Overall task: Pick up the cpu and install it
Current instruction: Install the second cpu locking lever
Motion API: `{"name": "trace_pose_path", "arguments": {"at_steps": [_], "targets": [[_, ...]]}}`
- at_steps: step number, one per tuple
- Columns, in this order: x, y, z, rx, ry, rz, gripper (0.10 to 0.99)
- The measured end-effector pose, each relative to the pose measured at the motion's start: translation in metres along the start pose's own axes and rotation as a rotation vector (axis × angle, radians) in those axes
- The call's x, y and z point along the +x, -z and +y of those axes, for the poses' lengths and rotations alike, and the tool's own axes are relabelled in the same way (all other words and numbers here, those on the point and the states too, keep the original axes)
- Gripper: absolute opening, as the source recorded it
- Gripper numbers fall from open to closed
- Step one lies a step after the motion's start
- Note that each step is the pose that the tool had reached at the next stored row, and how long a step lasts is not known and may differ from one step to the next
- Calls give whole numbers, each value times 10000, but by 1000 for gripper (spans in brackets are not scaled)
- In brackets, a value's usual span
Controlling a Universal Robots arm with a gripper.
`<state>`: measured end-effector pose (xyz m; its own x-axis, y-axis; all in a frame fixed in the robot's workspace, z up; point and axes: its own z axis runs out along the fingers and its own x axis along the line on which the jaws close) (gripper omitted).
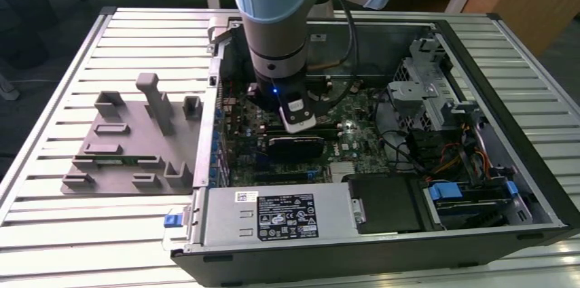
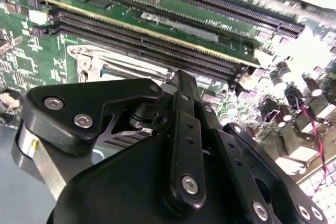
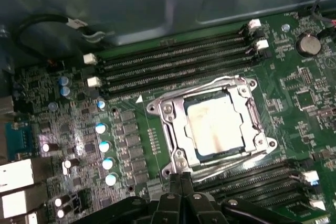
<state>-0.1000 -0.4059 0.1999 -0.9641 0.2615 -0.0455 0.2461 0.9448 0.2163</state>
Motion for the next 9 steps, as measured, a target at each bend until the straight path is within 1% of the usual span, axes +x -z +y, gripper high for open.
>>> {"name": "trace_pose_path", "arguments": {"at_steps": [1,2,7,9], "targets": [[1,-5,-1,-43,-4,11,106],[1,-11,-2,-61,-6,15,106],[1,-21,-6,-63,-5,18,106],[1,-9,-3,-66,-6,17,106]]}}
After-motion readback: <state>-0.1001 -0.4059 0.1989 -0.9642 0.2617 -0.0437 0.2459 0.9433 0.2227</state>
